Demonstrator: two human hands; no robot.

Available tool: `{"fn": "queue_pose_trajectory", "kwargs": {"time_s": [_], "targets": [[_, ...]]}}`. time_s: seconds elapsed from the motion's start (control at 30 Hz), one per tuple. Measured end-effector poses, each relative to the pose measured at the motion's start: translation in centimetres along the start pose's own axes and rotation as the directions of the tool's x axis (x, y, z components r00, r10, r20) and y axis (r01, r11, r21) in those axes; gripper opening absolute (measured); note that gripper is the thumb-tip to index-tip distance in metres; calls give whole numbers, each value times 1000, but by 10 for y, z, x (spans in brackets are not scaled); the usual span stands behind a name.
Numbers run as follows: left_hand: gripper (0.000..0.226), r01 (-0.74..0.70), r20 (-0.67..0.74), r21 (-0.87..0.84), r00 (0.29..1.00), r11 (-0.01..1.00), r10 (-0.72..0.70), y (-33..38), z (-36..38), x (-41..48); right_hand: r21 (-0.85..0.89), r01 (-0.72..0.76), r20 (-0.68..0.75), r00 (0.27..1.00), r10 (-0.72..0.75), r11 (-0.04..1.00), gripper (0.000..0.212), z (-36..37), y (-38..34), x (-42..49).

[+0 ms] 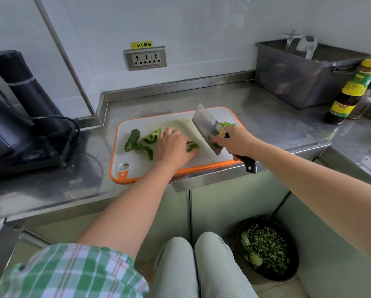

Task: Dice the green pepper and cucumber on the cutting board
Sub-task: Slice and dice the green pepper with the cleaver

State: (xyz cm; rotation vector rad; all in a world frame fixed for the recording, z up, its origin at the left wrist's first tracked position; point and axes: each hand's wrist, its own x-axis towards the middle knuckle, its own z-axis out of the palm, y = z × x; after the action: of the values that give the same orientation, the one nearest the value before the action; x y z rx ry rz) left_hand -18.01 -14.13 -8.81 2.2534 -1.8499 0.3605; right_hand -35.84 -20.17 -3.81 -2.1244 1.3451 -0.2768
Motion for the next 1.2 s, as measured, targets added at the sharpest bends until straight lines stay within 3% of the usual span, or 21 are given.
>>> {"fn": "queue_pose_trajectory", "kwargs": {"time_s": [0.33, 0.53, 0.63, 1.0, 1.2], "targets": [[21, 64, -31, -335, 996, 940, -79, 10, 7, 7, -18, 13, 18, 1000, -13, 1000, 20, -3, 1, -5], [29, 9, -122, -353, 991, 936, -55, 4, 10, 1, -31, 23, 5, 1000, -22, 999, 16, -5, -4, -3], [19, -22, -179, -374, 983, 927, -49, 3, 10, -6, -83, 31, 43, 999, -28, 996, 12, -4, -11, -3], [10, -25, -163, -429, 985, 903, -50, 6, 13, -6, -319, 74, 62, 996, -57, 945, 22, 1, -19, 0], [7, -38, -199, -415, 979, 909, -50, 6, 16, -8, -202, 65, -47, 996, -76, 977, 11, 11, -17, -2]]}}
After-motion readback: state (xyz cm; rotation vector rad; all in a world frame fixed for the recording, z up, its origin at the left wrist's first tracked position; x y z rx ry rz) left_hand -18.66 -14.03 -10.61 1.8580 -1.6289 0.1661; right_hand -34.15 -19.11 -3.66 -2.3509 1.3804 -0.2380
